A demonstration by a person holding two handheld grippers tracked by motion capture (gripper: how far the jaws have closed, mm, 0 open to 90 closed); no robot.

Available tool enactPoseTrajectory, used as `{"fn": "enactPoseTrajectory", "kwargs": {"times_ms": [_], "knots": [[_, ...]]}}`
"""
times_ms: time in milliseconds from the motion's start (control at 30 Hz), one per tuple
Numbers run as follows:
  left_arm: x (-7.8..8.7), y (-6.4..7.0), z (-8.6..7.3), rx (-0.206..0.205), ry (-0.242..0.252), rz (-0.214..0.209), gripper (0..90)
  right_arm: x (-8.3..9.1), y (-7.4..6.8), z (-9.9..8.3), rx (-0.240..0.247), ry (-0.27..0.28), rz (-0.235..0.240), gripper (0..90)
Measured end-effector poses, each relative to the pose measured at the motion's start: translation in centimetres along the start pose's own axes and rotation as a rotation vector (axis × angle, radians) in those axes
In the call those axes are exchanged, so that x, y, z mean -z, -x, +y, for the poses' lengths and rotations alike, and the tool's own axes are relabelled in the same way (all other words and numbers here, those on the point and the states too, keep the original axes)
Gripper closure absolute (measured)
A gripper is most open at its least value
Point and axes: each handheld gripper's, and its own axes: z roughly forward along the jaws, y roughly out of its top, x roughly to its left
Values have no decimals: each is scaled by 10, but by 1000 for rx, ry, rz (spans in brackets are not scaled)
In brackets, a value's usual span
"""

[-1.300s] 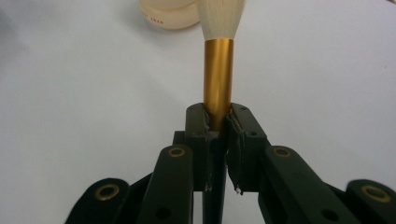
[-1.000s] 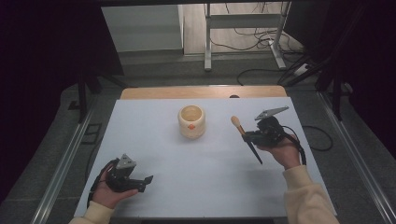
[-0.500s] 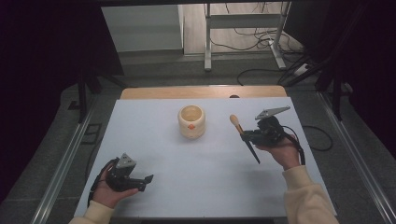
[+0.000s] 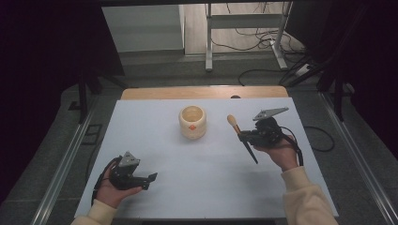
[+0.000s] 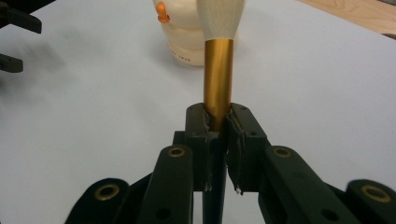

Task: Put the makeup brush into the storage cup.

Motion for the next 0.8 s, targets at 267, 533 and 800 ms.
{"fn": "enactPoseTrajectory", "kwargs": {"times_ms": [267, 533, 800], "knots": [[0, 0, 4, 31, 33, -30, 140, -2, -3, 1, 25, 16, -8, 798], [-2, 3, 9, 36, 42, -57, 140, -2, -5, 1, 26, 40, -8, 798], [-5, 8, 17, 60, 74, -99, 142, -5, -8, 1, 24, 76, -14, 798]]}}
